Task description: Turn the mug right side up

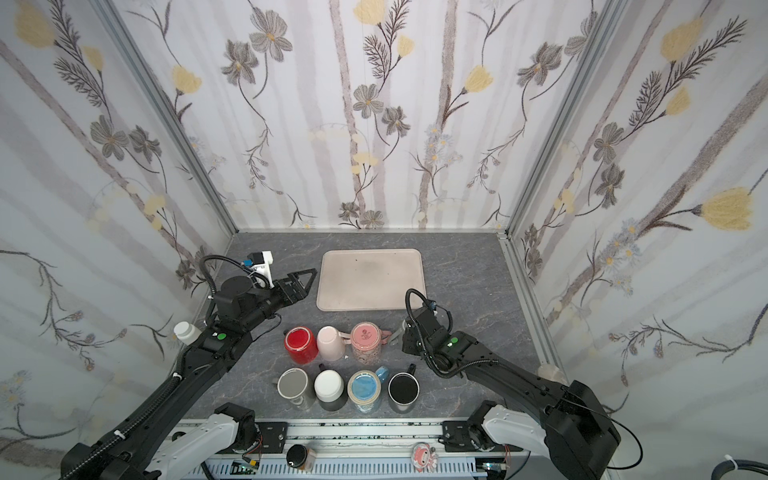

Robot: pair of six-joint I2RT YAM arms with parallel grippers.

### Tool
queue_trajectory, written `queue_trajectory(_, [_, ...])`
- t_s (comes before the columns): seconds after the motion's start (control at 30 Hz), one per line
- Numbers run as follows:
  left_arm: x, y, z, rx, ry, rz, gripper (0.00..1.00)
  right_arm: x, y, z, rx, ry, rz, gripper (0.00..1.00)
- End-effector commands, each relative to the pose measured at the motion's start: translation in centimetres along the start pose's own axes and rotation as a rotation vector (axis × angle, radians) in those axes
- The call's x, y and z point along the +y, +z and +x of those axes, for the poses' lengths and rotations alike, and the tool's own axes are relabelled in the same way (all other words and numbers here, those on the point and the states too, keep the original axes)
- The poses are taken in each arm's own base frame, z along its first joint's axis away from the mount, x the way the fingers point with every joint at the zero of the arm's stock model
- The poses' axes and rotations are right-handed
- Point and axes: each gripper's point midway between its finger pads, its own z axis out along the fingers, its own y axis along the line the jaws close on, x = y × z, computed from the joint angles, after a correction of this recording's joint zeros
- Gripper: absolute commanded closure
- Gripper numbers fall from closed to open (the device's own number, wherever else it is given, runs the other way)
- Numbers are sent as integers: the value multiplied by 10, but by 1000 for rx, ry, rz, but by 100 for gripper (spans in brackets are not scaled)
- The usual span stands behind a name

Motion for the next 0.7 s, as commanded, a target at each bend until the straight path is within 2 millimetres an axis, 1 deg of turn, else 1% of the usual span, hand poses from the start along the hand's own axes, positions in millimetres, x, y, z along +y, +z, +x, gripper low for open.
queue_trajectory(0.0, [-18, 5, 4, 32, 72, 35, 0, 0, -1, -17, -89, 71, 6, 43])
queue_trajectory(0.07, [-22, 11, 13, 75, 96, 16, 0, 0, -3, -18, -97, 65, 5, 37])
queue_trajectory(0.13, [-20, 17, 19, 110, 104, -9, 0, 0, -6, -18, -96, 43, 11, 28])
queue_trajectory(0.23, [-19, 19, 24, 125, 105, -19, 0, -8, -14, -20, -125, 31, 40, 16])
queue_trajectory(0.27, [-19, 19, 25, 122, 104, -19, 0, -7, -17, -22, -139, 27, 27, 12])
queue_trajectory(0.3, [-19, 18, 26, 119, 103, -16, 0, -8, -19, -23, -152, 22, 23, 0])
queue_trajectory(0.37, [-21, 19, 25, 113, 96, -9, 0, -8, -21, -28, -173, 18, 29, 0])
queue_trajectory(0.47, [-24, 20, 25, 110, 90, 4, 0, -1, -20, -34, -187, -3, 26, 0])
queue_trajectory(0.67, [-26, 22, 23, 109, 92, 10, 0, 2, -4, -41, -201, 0, 71, 0])
